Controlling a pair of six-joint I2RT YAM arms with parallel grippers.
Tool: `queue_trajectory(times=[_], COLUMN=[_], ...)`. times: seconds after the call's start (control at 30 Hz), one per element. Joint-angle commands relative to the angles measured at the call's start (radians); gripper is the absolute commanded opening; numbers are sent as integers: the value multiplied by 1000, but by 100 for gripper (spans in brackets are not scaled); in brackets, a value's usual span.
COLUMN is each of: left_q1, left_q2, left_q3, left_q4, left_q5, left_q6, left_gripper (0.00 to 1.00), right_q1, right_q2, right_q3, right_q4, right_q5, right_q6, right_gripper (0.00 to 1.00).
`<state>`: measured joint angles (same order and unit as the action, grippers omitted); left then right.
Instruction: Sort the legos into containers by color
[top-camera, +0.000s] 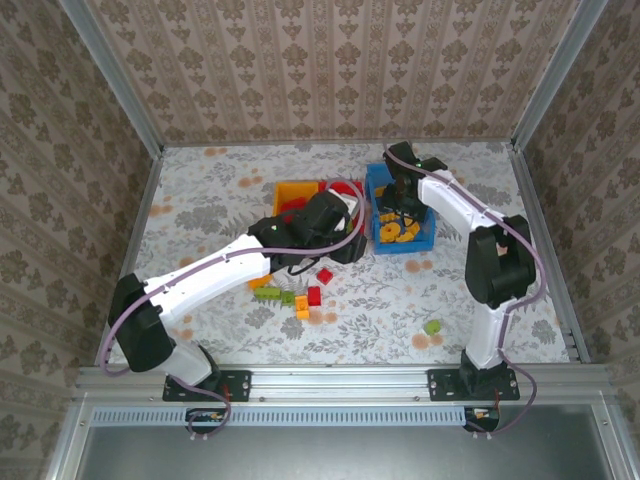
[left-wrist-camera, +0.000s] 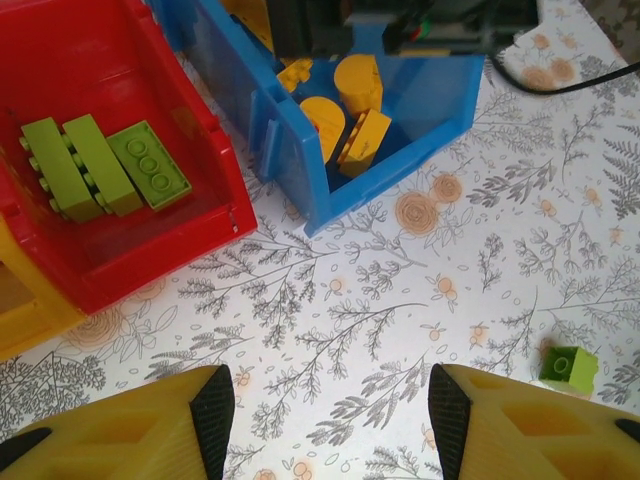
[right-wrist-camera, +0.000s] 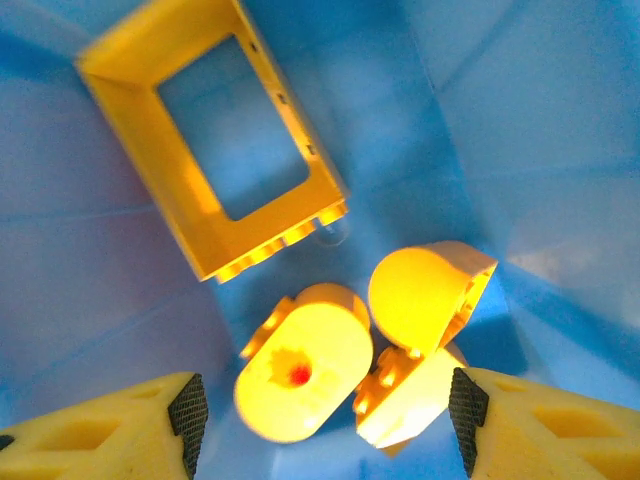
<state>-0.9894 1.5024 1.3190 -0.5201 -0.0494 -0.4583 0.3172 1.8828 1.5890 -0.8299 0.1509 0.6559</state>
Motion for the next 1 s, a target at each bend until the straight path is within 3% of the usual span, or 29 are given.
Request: queue_trajectory(times=[0.0,0.23,0.37,0.5,0.63,0.97], left_q1=[4,30,53,83,110,111], left_q2=[-60,-115,-49,63,160,372], left_q3=[-29,-115,-130,-111,-89,4], left_q4=[-38,-144,-231,-239,-198,-202], left_q5=[-21,-45,-52,-46,-17,-19], left_q6=[11,-6,10,23,32,169], left_gripper=[57,57,58,61,63,65], right_q1=[18,163,297,360,394,399], right_q2=[-128,-412,-628,-779,-870,-939], right_q3=[-35,-268,-541,-738,-820,-836], right_q4=[-23,113,329,405,365,298], right_q5=[44,54,-150,-274,-302,-281], right_q6=[15,-107,-182,-144,-144,-118], right_gripper=[67,64,68,72,77,77])
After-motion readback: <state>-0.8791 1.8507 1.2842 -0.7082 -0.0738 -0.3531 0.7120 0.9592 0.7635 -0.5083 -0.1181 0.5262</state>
